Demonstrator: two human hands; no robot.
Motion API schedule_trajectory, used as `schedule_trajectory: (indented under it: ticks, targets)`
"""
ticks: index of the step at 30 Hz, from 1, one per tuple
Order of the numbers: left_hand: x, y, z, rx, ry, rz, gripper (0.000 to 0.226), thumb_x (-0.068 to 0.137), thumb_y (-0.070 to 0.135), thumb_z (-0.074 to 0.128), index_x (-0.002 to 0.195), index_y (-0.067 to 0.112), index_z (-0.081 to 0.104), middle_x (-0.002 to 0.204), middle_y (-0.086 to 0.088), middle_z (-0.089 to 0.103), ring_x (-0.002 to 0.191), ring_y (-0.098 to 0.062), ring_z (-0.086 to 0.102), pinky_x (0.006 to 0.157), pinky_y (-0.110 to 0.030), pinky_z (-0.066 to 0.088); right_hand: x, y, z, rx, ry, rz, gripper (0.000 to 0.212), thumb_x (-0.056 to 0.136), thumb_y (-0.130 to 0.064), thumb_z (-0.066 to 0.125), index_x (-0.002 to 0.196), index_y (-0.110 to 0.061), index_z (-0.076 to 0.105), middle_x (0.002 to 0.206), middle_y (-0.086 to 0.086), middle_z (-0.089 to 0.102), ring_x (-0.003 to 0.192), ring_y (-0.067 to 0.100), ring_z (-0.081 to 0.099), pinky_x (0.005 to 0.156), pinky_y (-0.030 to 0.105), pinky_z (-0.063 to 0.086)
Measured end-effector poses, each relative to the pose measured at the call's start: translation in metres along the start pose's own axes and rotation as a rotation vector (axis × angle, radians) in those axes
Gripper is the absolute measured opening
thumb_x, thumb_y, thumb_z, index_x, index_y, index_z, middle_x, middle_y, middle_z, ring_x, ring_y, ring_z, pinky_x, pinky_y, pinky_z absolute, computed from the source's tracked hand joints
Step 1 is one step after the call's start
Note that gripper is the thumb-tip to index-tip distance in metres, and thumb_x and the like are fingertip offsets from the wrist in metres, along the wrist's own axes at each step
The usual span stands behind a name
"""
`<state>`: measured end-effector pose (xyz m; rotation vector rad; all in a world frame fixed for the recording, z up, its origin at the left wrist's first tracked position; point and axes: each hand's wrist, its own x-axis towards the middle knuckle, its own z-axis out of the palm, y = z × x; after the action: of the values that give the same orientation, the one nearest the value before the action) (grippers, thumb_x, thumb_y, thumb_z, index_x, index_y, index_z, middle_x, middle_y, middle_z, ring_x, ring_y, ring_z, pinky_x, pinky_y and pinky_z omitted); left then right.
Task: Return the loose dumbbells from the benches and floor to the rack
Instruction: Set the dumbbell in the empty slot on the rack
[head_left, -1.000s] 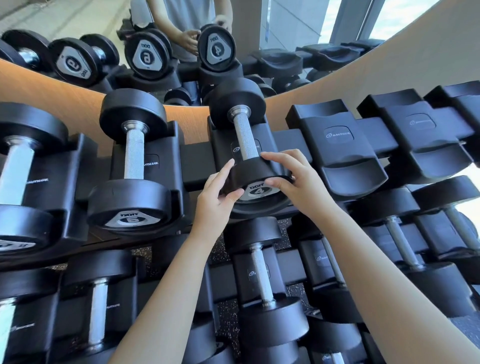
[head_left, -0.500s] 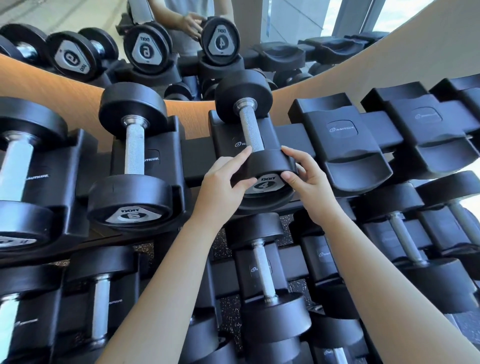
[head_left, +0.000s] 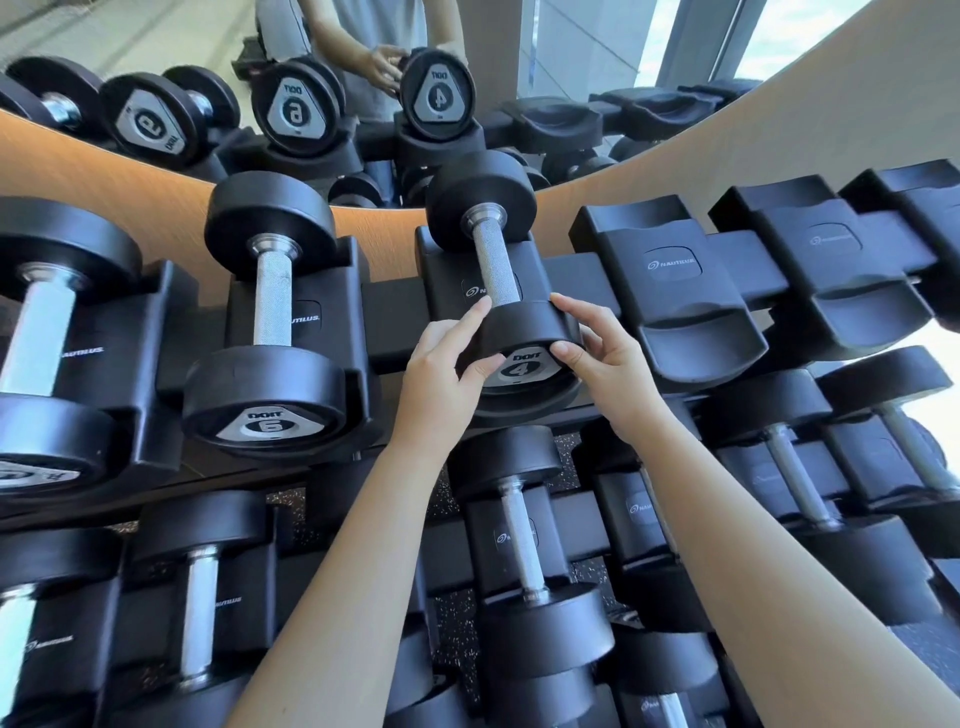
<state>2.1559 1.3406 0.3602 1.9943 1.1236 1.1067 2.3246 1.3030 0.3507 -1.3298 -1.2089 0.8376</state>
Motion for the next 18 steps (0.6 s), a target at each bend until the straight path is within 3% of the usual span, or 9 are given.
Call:
schedule_trajectory:
  ticks: [3, 7, 12, 18]
  targets:
    - [-0.0018, -0.0011, 0.0017, -0.037, 0.024, -0.029, 0.054, 0.080, 0.007, 0.065, 0.130, 0.020, 0.047, 0.098, -0.002, 0.050, 0.071, 0.001, 0.043, 0.076, -0.018, 0.035, 0.0014, -0.0030, -0.0010, 0.000, -0.008, -0.008, 0.042, 0.075, -0.028, 0.062, 0.106, -0.055, 0.056, 0.120, 0.027, 0.049, 0.108, 0.049, 0.045, 0.098, 0.060, 0.037]
    - [-0.0027, -0.0027, 0.0044, -0.078, 0.050, -0.046, 0.054, 0.079, 0.009, 0.066, 0.129, 0.021, 0.048, 0.100, 0.000, 0.050, 0.080, -0.004, 0.046, 0.077, -0.016, 0.036, 0.0037, -0.0035, -0.0046, -0.023, -0.021, -0.037, 0.045, 0.075, -0.023, 0.063, 0.105, -0.055, 0.057, 0.117, 0.027, 0.048, 0.107, 0.049, 0.045, 0.098, 0.060, 0.037]
    - [-0.0051, -0.0060, 0.0065, -0.115, 0.059, -0.068, 0.053, 0.080, 0.008, 0.065, 0.129, 0.021, 0.048, 0.103, 0.001, 0.051, 0.090, 0.007, 0.048, 0.081, -0.003, 0.033, 0.0055, -0.0007, -0.0056, -0.021, -0.016, -0.062, 0.045, 0.074, -0.020, 0.064, 0.108, -0.048, 0.057, 0.111, 0.010, 0.050, 0.110, 0.040, 0.049, 0.101, 0.055, 0.038]
    - [-0.0065, -0.0026, 0.0071, -0.090, 0.047, -0.076, 0.053, 0.082, 0.010, 0.064, 0.130, 0.022, 0.046, 0.106, 0.001, 0.050, 0.091, -0.004, 0.048, 0.084, -0.004, 0.033, 0.0017, 0.0010, -0.0042, 0.031, -0.006, -0.063, 0.043, 0.077, -0.017, 0.064, 0.109, -0.046, 0.056, 0.116, 0.003, 0.050, 0.118, 0.026, 0.050, 0.106, 0.046, 0.038]
